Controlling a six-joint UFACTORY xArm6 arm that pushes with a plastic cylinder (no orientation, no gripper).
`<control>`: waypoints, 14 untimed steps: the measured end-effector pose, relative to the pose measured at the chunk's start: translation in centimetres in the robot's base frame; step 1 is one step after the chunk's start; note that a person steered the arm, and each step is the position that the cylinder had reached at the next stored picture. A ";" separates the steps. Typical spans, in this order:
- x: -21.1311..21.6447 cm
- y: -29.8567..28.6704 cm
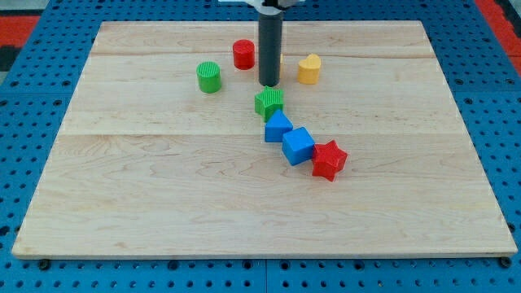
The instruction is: Slide green circle to green star
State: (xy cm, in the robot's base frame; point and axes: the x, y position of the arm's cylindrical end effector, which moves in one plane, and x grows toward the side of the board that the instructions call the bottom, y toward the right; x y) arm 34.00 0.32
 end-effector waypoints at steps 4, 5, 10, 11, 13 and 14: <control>2.1 -3.7; 2.8 -7.4; -1.8 -9.6; -1.4 -8.3; 0.1 -11.1; 0.9 -11.3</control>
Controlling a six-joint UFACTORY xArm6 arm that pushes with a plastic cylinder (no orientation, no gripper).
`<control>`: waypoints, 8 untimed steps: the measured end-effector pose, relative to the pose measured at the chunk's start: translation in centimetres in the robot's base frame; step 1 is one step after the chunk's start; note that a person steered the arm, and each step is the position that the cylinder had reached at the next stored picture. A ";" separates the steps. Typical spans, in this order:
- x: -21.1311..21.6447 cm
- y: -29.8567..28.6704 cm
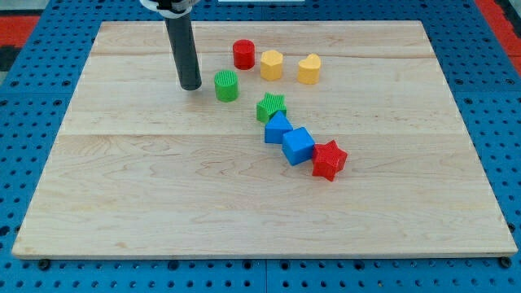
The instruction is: Slide green circle to green star
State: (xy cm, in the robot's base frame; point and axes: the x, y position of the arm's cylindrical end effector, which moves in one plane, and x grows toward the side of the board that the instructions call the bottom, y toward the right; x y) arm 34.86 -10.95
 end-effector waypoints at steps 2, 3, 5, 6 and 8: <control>-0.2 3.4; -0.2 5.0; -0.2 6.9; -0.2 7.5; -0.2 8.4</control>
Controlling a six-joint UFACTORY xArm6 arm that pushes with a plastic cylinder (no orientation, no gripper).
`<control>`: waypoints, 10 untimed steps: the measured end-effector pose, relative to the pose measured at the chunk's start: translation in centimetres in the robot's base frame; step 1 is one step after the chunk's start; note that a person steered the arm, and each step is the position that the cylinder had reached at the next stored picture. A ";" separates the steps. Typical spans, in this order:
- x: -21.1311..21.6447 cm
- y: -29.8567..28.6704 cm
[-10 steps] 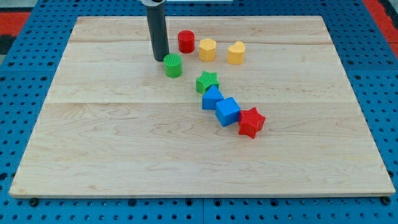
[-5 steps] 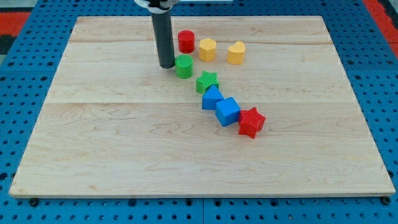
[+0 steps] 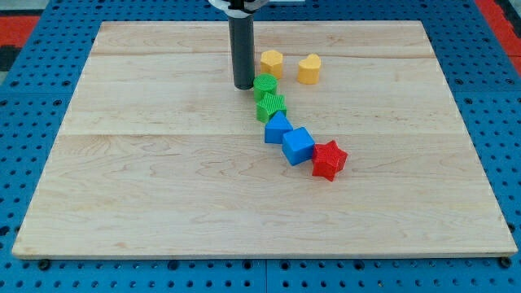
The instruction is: Slide green circle to green star
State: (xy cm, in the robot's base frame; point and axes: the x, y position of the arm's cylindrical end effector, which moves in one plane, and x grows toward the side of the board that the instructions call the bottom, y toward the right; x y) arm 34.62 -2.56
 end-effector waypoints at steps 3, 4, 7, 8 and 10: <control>0.0 0.9; 0.0 0.9; 0.1 1.8; 0.1 1.8; 0.1 1.9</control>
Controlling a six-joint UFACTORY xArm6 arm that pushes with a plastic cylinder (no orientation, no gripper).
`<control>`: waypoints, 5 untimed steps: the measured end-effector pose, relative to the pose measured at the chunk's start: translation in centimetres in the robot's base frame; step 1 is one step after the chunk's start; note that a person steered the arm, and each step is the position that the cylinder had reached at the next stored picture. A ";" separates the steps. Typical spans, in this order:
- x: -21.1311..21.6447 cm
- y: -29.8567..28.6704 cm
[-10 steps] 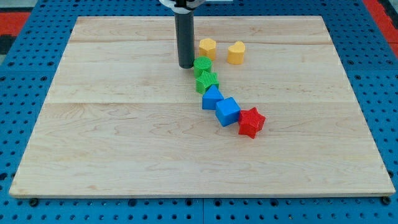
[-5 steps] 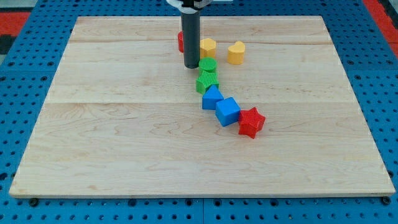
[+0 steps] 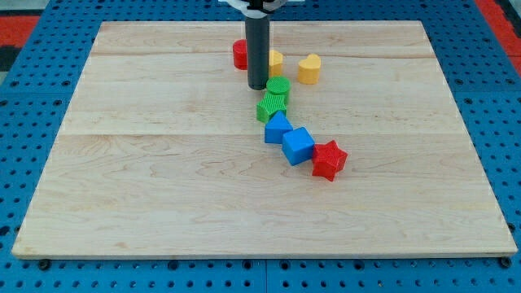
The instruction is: Slide green circle to green star
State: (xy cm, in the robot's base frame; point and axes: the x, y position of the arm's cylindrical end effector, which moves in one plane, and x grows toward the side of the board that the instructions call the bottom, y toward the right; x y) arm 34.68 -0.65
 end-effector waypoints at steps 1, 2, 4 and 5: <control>0.0 0.0; 0.0 0.1; 0.0 0.1; 0.0 0.4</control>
